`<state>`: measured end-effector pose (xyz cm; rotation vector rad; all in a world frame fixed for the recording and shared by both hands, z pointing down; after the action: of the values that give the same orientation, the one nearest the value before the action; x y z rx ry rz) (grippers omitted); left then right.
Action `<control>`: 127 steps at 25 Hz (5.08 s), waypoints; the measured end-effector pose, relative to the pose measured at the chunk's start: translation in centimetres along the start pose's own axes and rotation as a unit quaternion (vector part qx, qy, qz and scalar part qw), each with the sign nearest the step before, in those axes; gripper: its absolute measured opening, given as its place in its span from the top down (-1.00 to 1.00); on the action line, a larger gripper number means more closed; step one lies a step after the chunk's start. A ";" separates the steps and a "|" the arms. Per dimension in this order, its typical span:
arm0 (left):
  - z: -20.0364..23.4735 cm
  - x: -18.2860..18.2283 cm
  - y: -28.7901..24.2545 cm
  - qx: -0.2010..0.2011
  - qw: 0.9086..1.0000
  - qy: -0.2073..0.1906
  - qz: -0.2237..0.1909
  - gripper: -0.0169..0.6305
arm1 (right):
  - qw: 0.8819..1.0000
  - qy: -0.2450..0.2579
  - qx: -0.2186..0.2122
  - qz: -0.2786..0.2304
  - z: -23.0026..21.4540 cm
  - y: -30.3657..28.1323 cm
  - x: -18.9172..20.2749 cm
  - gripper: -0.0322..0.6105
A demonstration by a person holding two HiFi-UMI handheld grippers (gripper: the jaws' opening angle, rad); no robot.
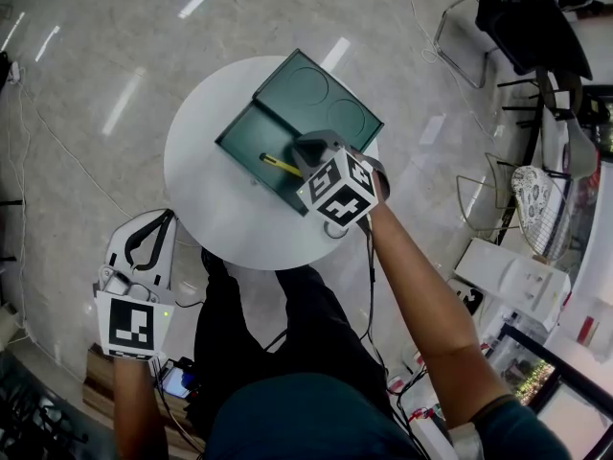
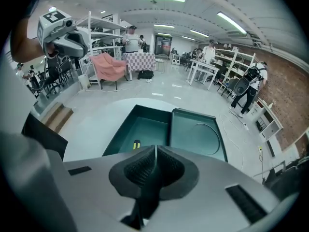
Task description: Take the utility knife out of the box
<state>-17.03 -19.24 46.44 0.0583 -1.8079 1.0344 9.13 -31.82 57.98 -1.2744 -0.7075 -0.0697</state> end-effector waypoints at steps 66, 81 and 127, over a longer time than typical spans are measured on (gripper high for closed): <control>0.6 4.5 -1.0 0.003 0.999 0.029 0.015 0.89 | 0.973 0.107 -0.048 0.198 5.8 -8.4 0.2 0.53; -0.1 4.3 1.1 -0.006 1.000 0.017 0.017 0.89 | 0.988 0.013 -0.047 0.147 5.7 -6.6 1.4 0.68; -1.1 -7.6 18.1 -0.061 0.995 -0.039 -0.069 0.89 | 0.961 -0.169 0.073 -0.206 9.5 27.1 -6.7 0.68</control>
<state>-20.95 -10.10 29.52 0.1482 -1.9067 0.8333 11.14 -16.90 32.58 -0.9903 -1.2453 -0.1395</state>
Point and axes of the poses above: the fingertips, and each gripper's own axes: y backward along the fingers, z to its left, x out of its underside, the point moved 10 cm from there along y, backward along the fingers
